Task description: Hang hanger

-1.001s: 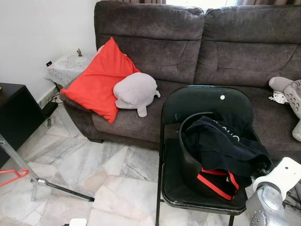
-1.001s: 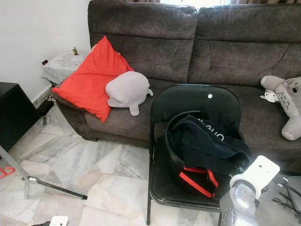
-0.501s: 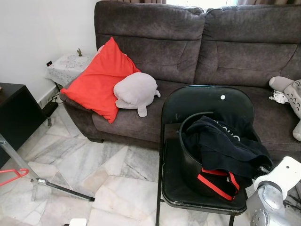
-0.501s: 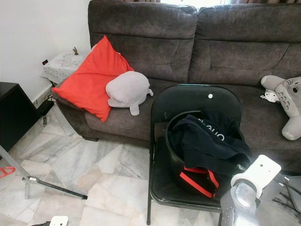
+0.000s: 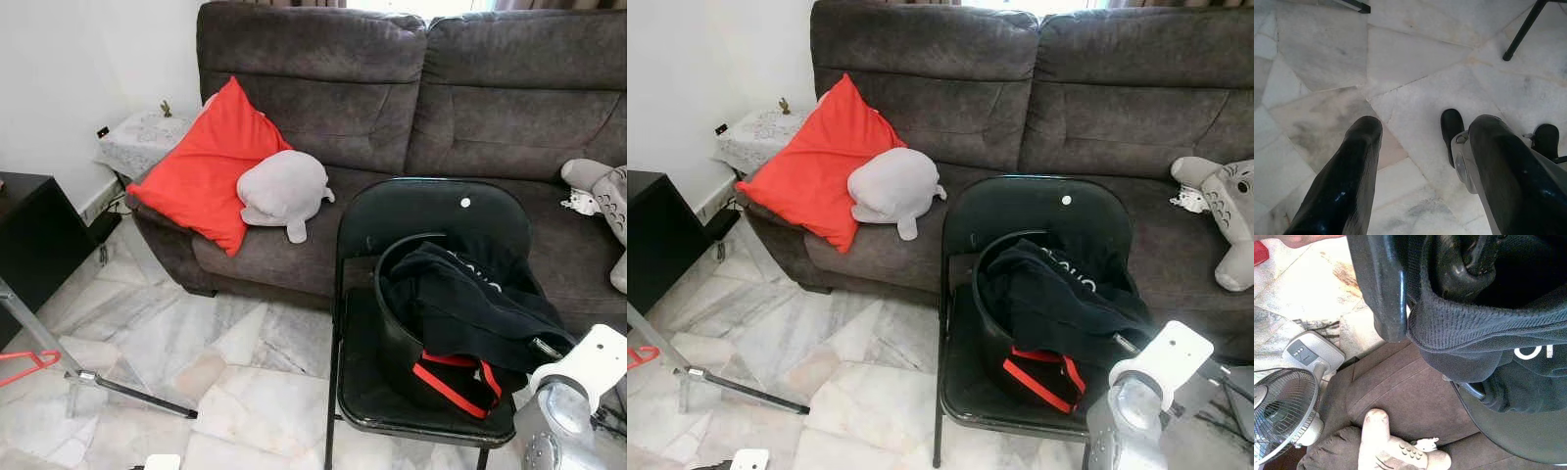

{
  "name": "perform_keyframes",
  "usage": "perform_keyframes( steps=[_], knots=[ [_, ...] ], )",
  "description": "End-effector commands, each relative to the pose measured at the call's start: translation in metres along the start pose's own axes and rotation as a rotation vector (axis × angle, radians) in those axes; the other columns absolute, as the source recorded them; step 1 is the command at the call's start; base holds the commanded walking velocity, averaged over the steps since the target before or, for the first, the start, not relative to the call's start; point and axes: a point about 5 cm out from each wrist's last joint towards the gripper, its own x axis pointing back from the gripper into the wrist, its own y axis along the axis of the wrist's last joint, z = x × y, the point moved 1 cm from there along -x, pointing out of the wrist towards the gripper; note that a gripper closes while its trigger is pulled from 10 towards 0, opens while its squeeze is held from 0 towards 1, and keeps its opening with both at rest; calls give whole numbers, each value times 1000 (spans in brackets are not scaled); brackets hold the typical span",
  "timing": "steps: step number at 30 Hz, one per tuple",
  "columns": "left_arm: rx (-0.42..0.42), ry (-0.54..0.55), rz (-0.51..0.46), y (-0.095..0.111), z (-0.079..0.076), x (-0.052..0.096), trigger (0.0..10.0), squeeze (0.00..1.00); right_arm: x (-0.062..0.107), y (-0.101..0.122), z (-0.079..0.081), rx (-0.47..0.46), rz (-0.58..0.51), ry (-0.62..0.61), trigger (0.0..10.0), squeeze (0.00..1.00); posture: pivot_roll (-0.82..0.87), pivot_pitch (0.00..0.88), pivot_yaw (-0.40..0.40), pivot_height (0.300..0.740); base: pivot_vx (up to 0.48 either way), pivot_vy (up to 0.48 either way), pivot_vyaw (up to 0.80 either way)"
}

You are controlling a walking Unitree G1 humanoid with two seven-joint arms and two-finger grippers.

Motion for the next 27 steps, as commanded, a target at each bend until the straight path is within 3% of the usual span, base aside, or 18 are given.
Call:
perform_keyframes(
  steps=[1, 18, 25, 26, 27],
  knots=[
    [-14, 7, 30, -6, 6, 2, 10000, 0, -2, 1, 2, -12, -2, -2, 0, 0, -81, 58, 85, 740, 0, 0, 0],
    [-23, 10, 28, -4, 6, 1, 10000, 0, -2, 1, 4, -22, -4, -7, 0, 0, -79, 51, 88, 740, 0, 0, 0],
    [-23, 9, 27, -5, 6, 1, 10000, 0, -3, 9, 2, -26, -55, -30, 0, 0, -80, 49, 87, 740, 0, 0, 0],
    [-23, 9, 27, -5, 6, 1, 10000, 0, -4, 12, 3, -27, -66, -32, 3373, 0, -80, 48, 87, 740, 0, 0, 0],
    [-23, 9, 27, -5, 6, 1, 10000, 0, -4, 13, 3, -27, -72, -33, 3373, 0, -80, 48, 87, 740, 0, 0, 0]
  ],
)
